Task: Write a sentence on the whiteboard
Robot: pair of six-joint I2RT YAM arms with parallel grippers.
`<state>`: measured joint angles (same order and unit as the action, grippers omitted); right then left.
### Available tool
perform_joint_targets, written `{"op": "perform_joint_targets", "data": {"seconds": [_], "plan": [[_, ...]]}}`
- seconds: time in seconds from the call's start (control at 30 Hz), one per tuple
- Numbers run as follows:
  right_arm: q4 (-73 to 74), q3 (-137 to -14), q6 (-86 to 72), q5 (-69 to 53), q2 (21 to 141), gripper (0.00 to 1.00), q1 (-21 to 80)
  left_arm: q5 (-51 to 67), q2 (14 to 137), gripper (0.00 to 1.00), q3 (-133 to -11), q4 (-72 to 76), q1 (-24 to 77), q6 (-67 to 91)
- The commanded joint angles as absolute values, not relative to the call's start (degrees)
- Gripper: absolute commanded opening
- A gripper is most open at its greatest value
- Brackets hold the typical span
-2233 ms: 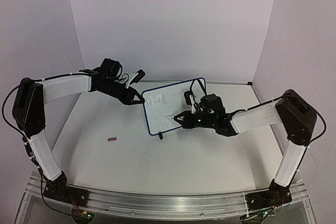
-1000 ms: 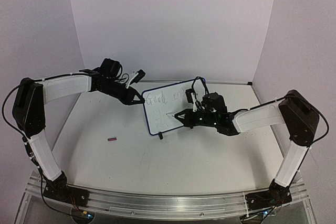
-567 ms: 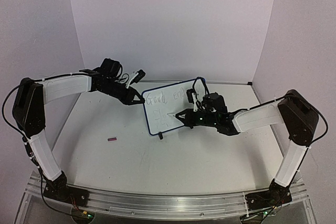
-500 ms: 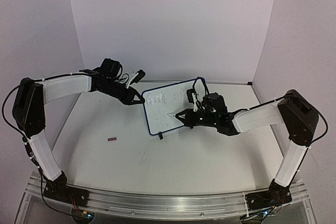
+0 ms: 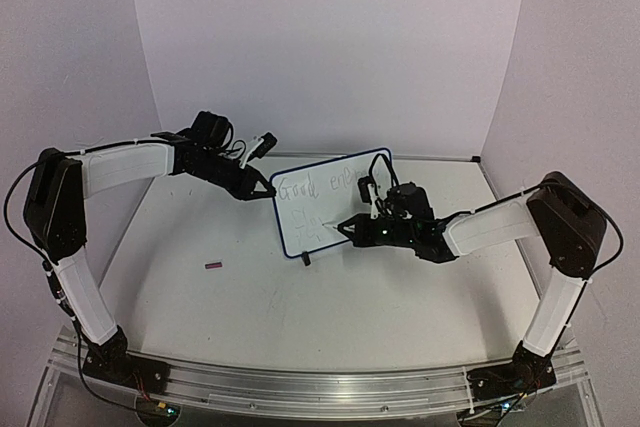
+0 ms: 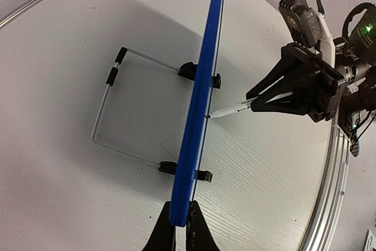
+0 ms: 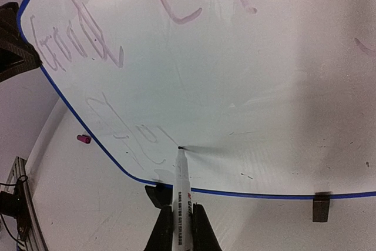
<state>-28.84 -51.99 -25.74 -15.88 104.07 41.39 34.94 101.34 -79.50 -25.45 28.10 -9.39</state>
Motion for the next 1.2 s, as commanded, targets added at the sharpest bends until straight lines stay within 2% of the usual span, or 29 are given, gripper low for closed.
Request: {"op": "perform_joint_targets", "data": {"seconds": [0.0, 0.43, 1.17], "plan": [[-29.3, -53.9, -25.0, -12.9, 103.0, 0.00, 40.8, 30.8, 104.8, 0.00, -79.0, -31.5, 29.4, -11.9], [-28.4, -54.4, -24.0, -12.6, 100.4, 0.00, 40.3, 30.9, 104.9, 0.00, -79.0, -31.5, 29.4, -11.9], [-28.4, -52.0, -25.0, -11.8, 103.7, 0.00, 39.9, 30.8, 104.9, 0.00, -79.1, -31.6, 29.4, -12.0]]}}
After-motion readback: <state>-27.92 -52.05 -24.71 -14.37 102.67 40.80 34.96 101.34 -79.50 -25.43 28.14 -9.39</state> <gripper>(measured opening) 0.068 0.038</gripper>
